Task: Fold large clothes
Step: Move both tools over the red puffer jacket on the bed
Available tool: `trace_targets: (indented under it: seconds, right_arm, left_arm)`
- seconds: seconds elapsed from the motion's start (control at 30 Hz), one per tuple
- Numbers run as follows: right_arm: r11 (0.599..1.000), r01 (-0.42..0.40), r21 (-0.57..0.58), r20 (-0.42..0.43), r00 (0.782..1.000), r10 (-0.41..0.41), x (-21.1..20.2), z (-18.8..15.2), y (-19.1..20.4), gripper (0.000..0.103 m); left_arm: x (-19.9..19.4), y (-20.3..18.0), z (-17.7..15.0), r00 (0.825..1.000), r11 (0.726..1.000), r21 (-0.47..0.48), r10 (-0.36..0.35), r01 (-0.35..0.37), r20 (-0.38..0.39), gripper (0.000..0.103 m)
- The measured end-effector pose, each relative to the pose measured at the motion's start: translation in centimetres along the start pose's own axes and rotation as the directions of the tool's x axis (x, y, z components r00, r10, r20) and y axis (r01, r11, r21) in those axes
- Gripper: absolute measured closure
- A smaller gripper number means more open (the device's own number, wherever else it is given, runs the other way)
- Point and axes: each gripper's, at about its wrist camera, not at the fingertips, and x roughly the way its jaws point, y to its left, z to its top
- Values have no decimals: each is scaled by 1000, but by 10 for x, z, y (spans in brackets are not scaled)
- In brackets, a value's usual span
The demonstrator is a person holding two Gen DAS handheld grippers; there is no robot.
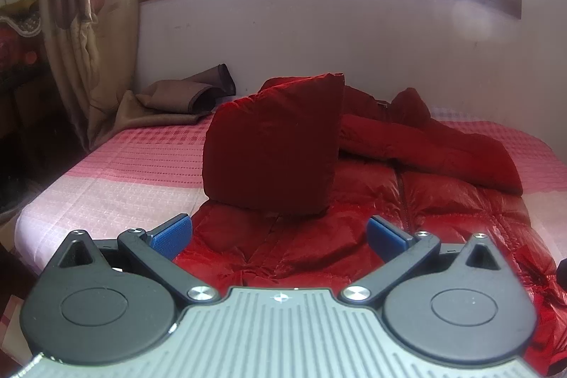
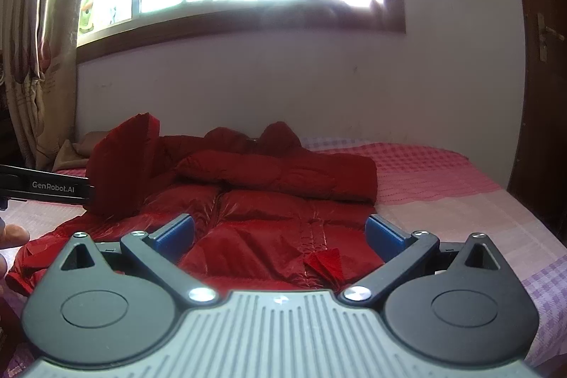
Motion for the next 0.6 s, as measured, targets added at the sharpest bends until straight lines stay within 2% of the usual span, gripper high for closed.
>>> trace_targets:
  seconds: [0.6]
  right_arm:
    - [1000,-24,2,-41,999,25,14,4,-4,0]
  left_arm:
    - [17,-2,2,999,1000,9,1,0,-34,0]
